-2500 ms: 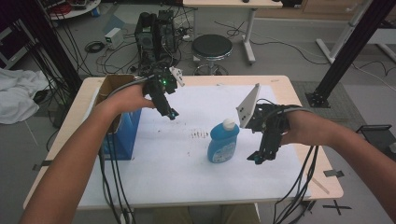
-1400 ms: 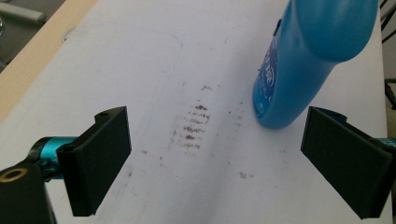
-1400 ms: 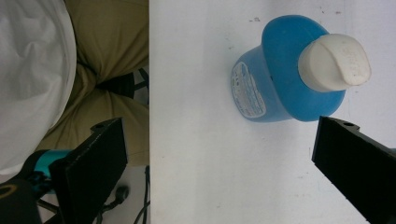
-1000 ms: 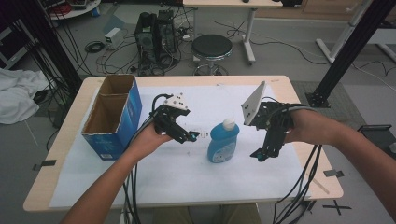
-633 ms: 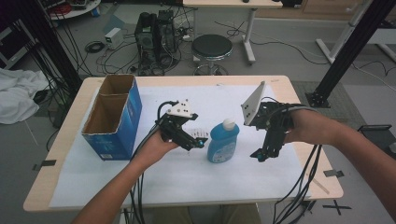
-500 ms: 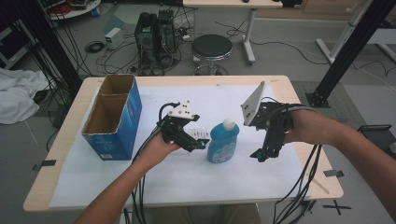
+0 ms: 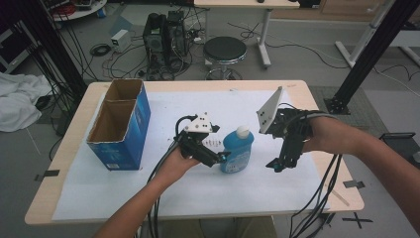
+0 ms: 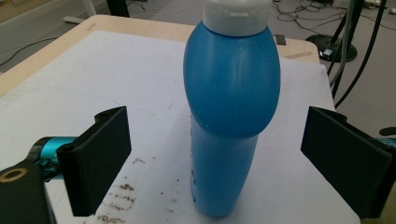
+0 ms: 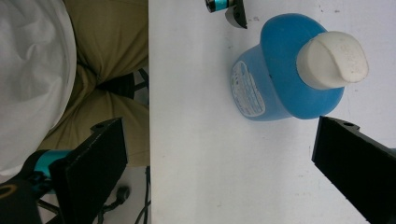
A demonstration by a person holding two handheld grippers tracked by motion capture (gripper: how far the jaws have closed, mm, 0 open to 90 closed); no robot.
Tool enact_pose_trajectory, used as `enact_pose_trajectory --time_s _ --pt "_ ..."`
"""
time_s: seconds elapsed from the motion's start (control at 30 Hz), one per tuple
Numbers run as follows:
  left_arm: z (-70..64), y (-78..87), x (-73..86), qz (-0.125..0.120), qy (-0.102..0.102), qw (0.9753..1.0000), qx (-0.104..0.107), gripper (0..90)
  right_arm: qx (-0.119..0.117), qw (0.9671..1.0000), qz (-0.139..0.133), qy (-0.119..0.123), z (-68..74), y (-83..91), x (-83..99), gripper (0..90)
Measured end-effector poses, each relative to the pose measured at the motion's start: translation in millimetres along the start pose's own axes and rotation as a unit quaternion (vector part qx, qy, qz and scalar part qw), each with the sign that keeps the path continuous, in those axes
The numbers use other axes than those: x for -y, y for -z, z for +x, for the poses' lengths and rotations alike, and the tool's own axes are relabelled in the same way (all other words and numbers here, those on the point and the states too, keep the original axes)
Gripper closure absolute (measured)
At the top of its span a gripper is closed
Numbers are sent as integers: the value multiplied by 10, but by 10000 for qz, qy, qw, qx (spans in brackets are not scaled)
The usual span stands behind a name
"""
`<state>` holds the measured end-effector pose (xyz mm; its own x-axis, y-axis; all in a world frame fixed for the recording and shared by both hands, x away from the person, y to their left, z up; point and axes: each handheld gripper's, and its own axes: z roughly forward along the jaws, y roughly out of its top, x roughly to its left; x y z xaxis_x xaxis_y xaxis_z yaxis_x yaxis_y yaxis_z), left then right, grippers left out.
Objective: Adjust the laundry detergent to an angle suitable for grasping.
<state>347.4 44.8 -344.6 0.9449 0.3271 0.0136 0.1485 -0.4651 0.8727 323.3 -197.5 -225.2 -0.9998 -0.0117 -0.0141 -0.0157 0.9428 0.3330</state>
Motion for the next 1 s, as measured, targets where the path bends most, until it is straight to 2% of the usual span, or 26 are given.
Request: enact_pose_trajectory --time_s 0.07,0.1,0.23,0.27,0.4,0.53,0.7,0.73,1.0 --pt "-11 -25 22 -37 51 10000 -10 84 9 10000 -3 2 2 0 0 26" --pt "-22 -48 47 -141 158 9998 -6 84 4 10000 -10 12 1 -1 0 26" --pt "-19 -80 80 -215 132 9997 -47 84 10 10000 -30 3 2 -3 -1 26" --pt "-33 -104 92 -263 207 9994 -12 84 10 10000 -30 3 2 -3 -1 26" --pt "-54 -190 134 -311 239 9992 4 84 0 10000 -28 3 -4 -3 -5 26" --pt "-53 -229 151 -281 240 9993 29 84 -1 10000 -34 13 -7 -6 -7 26" --pt "-60 -284 186 -445 326 9984 120 84 6 10000 -51 6 -7 -2 -3 26" --pt "-49 -300 195 -440 279 9986 126 84 2 10000 -45 11 -8 0 -4 26" --pt "-54 -442 237 -606 360 9975 102 85 5 10000 -58 -10 -7 -1 -9 26"
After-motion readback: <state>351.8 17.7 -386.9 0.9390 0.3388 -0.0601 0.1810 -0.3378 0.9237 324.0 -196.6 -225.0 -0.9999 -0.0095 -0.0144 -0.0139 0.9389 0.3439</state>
